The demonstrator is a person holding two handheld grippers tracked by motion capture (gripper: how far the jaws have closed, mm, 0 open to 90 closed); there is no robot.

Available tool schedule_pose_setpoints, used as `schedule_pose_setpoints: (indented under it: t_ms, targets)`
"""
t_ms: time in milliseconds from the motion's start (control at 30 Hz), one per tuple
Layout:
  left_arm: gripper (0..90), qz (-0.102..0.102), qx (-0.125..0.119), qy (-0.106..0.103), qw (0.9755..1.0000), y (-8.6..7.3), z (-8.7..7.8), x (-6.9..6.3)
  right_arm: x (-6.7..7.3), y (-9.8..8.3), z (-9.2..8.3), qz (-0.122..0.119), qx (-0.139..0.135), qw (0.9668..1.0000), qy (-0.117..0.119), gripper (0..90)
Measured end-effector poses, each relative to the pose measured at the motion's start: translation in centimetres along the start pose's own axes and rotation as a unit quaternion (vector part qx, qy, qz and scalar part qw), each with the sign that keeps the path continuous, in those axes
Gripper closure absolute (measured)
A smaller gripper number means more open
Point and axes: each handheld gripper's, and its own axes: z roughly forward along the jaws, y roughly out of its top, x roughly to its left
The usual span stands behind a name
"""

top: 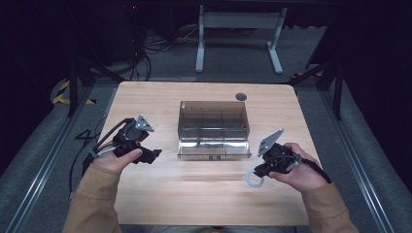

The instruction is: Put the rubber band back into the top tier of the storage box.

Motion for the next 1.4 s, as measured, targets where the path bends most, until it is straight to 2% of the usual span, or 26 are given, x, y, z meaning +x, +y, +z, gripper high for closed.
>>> schedule_pose_setpoints:
  t_ms: [300, 533, 667, 1100, 1267, 1400]
  targets:
    - [20.2, 0.000, -0.001, 0.000, 1.0000, -0.1, -0.1, 0.0, -0.2, 0.4, -1.0, 0.005, -0.009, 0.9999, 0.004, 82.4]
    - [20.2, -0.002, -0.004, 0.000, 1.0000, -0.3, -0.3, 0.1, -0.4, 1.2, -2.1, -0.001, -0.007, 1.0000, 0.004, 82.3]
    - [20.2, -0.002, -0.002, -0.005, 1.0000, -0.3, -0.2, 0.2, -0.7, 1.8, -2.7, -0.007, 0.000, 1.0000, 0.003, 82.3]
    - [20.1, 0.001, 0.013, -0.004, 0.9999, -0.5, 0.5, 0.4, -1.9, 4.0, -4.7, -0.012, 0.015, 0.9997, -0.012, 82.3]
    - [20.1, -0.001, 0.013, -0.008, 0.9999, -0.7, 0.4, 0.6, -2.8, 4.7, -5.0, -0.007, 0.027, 0.9995, -0.016, 82.3]
    - [20.0, -0.001, 0.023, -0.013, 0.9996, -0.9, 0.7, 0.7, -3.6, 5.1, -5.3, 0.000, 0.038, 0.9991, -0.020, 82.4]
